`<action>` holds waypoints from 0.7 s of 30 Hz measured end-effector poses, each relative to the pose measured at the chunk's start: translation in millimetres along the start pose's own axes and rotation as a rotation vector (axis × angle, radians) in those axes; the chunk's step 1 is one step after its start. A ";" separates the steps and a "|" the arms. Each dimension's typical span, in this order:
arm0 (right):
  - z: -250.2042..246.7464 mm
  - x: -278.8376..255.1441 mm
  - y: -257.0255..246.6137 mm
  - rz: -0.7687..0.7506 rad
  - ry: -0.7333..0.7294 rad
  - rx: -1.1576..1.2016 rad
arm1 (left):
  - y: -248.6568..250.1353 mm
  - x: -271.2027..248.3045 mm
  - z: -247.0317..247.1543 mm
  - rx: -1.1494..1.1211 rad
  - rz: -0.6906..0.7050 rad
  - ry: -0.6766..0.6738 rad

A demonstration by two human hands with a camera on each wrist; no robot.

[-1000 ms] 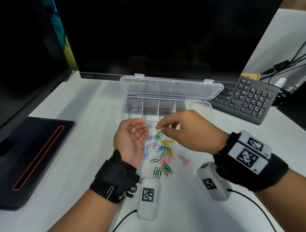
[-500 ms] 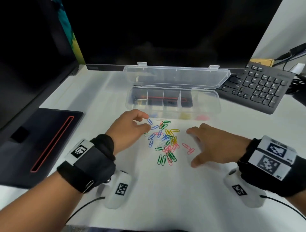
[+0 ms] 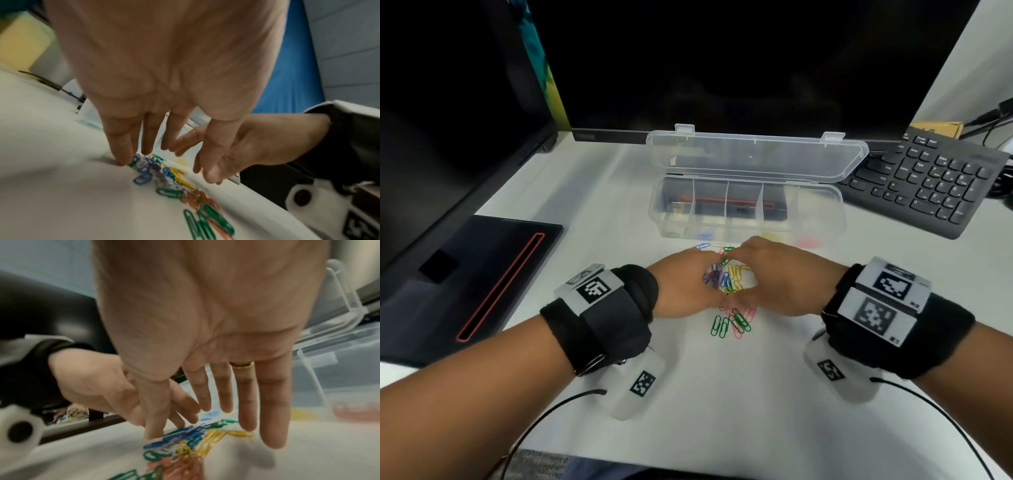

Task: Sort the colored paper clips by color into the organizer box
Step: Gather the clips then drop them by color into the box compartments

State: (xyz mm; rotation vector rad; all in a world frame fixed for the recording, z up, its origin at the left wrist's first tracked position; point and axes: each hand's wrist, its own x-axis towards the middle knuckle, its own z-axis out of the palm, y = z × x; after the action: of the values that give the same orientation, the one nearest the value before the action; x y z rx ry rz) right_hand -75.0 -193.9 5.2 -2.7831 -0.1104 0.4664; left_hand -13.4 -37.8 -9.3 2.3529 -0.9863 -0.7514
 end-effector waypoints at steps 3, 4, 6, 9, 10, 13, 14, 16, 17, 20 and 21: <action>-1.2 13.8 1.2 0.121 -0.047 -0.124 | -1.0 2.3 -13.4 0.244 -0.091 0.100; -3.2 18.4 1.1 0.146 -0.062 -0.160 | -3.0 4.9 -19.2 0.339 -0.137 0.114; -7.6 26.0 1.3 0.164 -0.101 -0.209 | -6.5 9.7 -27.5 0.458 -0.219 0.072; -8.9 33.1 -0.9 0.173 -0.144 -0.249 | -8.8 17.1 -25.7 0.511 -0.230 -0.016; -7.4 34.7 -1.2 0.172 -0.142 -0.241 | -7.7 18.8 -23.2 0.509 -0.205 -0.031; -4.5 31.2 0.1 0.120 -0.117 -0.119 | -3.0 20.7 -15.4 0.469 -0.107 -0.078; -4.2 26.9 2.6 0.090 -0.113 -0.061 | -1.4 19.5 -13.1 0.449 -0.075 -0.086; -4.9 14.2 8.9 0.053 -0.079 0.042 | 0.6 14.3 -8.3 0.381 -0.018 -0.095; -5.6 7.6 12.1 0.054 -0.051 0.076 | 1.5 10.9 -6.8 0.343 0.007 -0.098; -5.3 -8.9 22.4 0.088 -0.060 0.041 | 4.2 4.1 -5.4 0.213 0.066 -0.107; -5.2 -12.0 24.4 0.114 -0.096 0.022 | 3.8 3.6 -6.2 0.236 0.054 -0.111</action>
State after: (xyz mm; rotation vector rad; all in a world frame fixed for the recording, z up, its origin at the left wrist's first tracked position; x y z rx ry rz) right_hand -84.0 -220.1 5.7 -2.7554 0.0321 0.6256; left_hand -9.1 -41.6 -3.5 2.4934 -1.2419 -0.7888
